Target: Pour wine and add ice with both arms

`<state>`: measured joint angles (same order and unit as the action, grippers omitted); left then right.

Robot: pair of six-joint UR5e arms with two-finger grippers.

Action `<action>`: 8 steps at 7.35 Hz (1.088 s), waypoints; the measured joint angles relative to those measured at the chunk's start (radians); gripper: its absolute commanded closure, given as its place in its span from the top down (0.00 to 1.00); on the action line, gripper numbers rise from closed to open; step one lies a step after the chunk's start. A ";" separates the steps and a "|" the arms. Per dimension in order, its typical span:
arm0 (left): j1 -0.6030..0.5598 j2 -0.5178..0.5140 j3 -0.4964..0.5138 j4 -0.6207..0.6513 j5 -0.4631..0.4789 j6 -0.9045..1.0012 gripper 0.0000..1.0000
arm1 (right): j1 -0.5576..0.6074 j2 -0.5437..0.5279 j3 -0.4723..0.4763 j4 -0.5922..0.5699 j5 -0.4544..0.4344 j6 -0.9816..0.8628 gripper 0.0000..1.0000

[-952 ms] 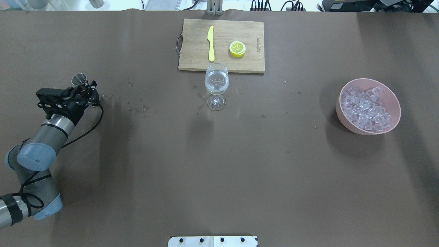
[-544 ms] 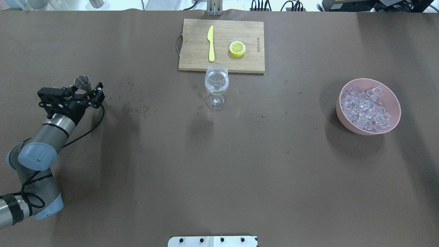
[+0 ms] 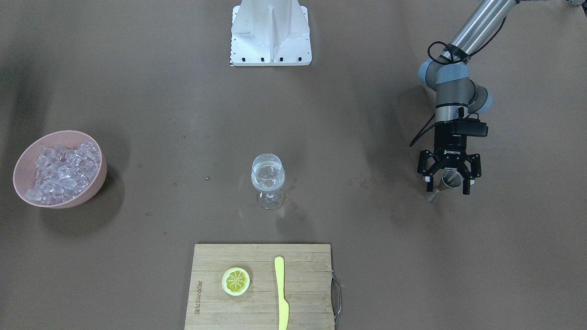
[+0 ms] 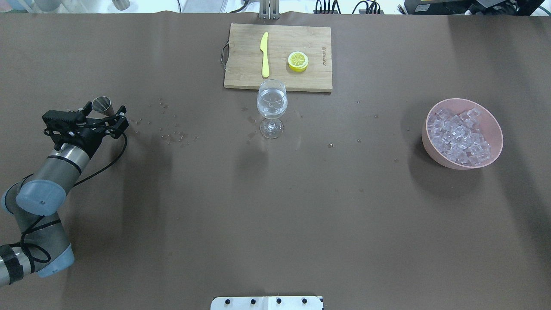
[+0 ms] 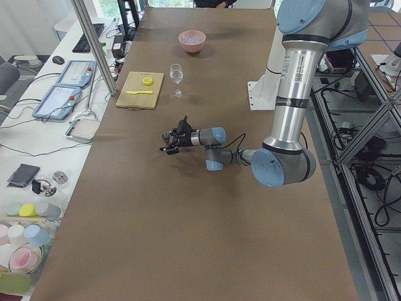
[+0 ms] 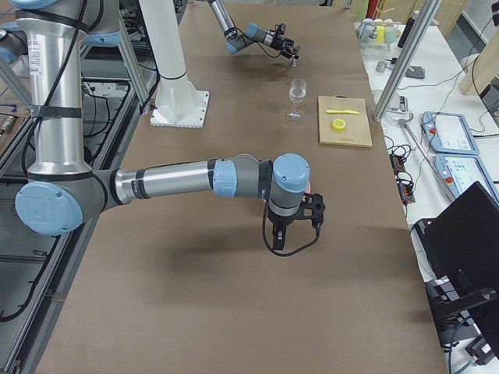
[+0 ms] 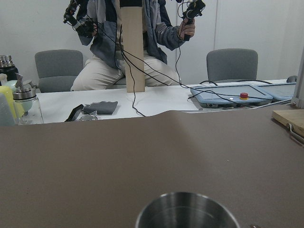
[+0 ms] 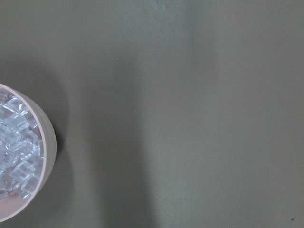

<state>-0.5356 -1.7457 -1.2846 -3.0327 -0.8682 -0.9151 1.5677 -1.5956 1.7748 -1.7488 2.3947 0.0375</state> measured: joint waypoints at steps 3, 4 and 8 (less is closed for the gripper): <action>0.001 0.026 -0.033 0.000 0.001 0.000 0.98 | 0.000 -0.001 0.000 0.000 -0.002 -0.001 1.00; 0.002 0.033 -0.041 0.000 0.000 0.000 0.98 | 0.000 -0.001 0.000 0.000 -0.002 -0.001 1.00; 0.014 0.085 -0.110 0.013 0.000 -0.010 0.98 | 0.000 -0.003 0.000 0.000 0.000 -0.001 1.00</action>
<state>-0.5213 -1.6604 -1.3949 -3.0198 -0.8679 -0.9247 1.5677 -1.5983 1.7748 -1.7487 2.3945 0.0368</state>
